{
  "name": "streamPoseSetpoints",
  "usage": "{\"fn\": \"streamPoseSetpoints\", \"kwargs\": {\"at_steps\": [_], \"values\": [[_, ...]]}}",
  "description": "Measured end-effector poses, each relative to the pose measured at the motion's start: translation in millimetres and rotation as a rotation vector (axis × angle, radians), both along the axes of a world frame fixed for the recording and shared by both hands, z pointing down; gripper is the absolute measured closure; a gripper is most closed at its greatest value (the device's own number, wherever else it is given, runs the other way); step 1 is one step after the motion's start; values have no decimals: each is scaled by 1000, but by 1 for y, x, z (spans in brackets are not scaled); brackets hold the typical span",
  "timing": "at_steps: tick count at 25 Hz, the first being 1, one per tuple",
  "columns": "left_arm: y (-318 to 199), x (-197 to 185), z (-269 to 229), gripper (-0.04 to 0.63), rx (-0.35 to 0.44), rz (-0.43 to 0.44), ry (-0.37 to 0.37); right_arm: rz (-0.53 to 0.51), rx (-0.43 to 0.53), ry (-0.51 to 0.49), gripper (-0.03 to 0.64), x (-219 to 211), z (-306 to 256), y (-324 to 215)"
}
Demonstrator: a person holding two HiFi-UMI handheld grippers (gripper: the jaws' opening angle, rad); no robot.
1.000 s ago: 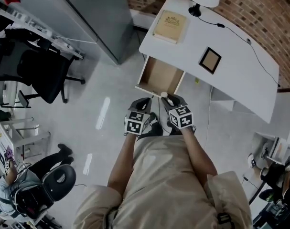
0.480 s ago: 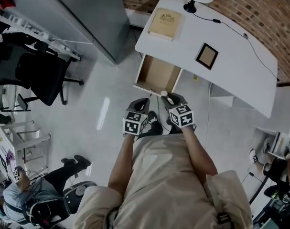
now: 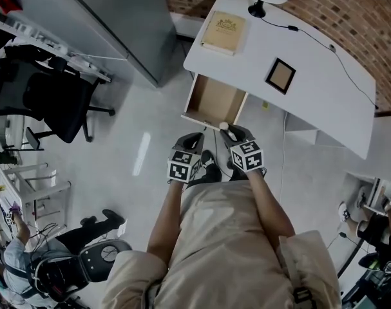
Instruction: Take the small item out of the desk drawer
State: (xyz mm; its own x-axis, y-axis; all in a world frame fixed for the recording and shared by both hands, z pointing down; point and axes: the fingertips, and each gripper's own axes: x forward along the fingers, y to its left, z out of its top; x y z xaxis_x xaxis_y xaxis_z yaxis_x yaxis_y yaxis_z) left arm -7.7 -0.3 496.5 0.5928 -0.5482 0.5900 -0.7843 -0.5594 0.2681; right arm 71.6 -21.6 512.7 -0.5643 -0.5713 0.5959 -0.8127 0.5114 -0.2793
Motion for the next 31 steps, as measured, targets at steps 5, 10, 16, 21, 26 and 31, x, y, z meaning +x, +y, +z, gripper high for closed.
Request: {"fn": "streamPoseSetpoints", "kwargs": {"at_steps": [5, 10, 16, 21, 26, 31], "values": [[-1, -1, -1, 579, -1, 0, 3, -6, 0, 5, 476, -2, 0, -1], [-1, -4, -1, 579, -1, -2, 7, -24, 5, 12, 476, -6, -1, 0], [1, -4, 0, 580, -2, -3, 10, -31, 5, 9, 476, -8, 0, 1], [0, -3, 1, 580, -1, -2, 12, -29, 6, 8, 477, -7, 1, 0], [-2, -6, 0, 580, 0, -2, 17, -28, 9, 12, 477, -10, 0, -2], [-5, -5, 0, 579, 2, 2, 16, -25, 7, 16, 477, -9, 0, -6]]}}
